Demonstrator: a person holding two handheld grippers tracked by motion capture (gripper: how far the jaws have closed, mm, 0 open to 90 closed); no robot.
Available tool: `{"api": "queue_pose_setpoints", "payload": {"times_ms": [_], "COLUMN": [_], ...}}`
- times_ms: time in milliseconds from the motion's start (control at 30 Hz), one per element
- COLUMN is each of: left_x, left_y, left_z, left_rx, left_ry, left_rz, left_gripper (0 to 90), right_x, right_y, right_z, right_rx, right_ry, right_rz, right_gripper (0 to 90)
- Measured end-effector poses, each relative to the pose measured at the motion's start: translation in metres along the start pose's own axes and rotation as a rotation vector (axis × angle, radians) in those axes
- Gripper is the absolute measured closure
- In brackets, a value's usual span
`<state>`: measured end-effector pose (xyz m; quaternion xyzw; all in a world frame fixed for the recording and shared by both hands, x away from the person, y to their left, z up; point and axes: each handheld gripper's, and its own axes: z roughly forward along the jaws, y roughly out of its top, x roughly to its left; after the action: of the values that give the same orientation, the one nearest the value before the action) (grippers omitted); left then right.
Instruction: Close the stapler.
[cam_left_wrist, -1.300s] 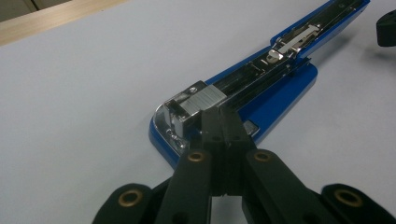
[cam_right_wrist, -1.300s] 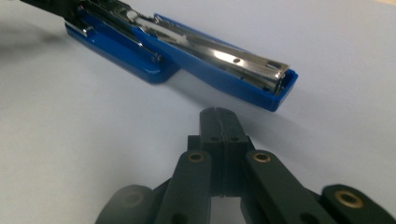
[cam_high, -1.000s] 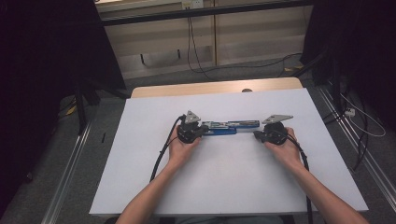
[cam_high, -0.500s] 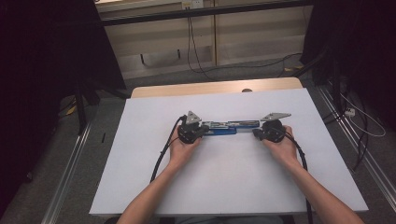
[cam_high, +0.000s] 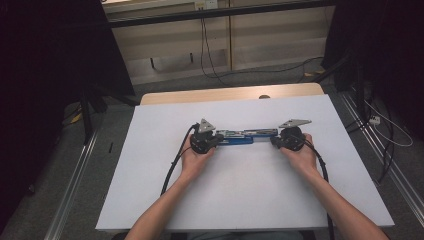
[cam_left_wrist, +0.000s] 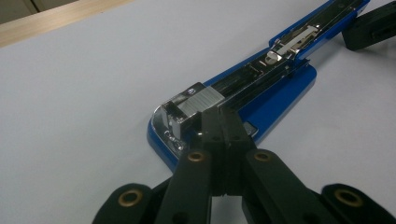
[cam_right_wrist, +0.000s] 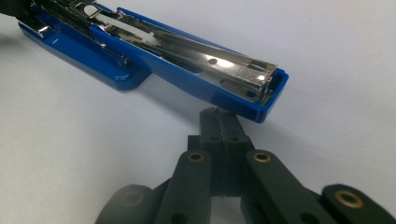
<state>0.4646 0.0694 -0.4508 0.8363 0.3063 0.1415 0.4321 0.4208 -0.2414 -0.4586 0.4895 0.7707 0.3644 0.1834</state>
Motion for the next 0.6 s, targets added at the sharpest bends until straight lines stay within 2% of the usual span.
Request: {"api": "queue_pose_setpoints", "payload": {"times_ms": [600], "left_x": [0.0001], "left_y": [-0.0001], "left_z": [0.0002], "left_rx": [-0.003], "left_ry": [0.000], "left_rz": [0.000], "left_gripper": [90.0], "right_x": [-0.0007], "right_y": [0.0006], "right_z": [0.0013], "right_rx": [-0.007], "right_ry": [-0.002], "right_rz": [-0.009], "right_gripper": [90.0]}}
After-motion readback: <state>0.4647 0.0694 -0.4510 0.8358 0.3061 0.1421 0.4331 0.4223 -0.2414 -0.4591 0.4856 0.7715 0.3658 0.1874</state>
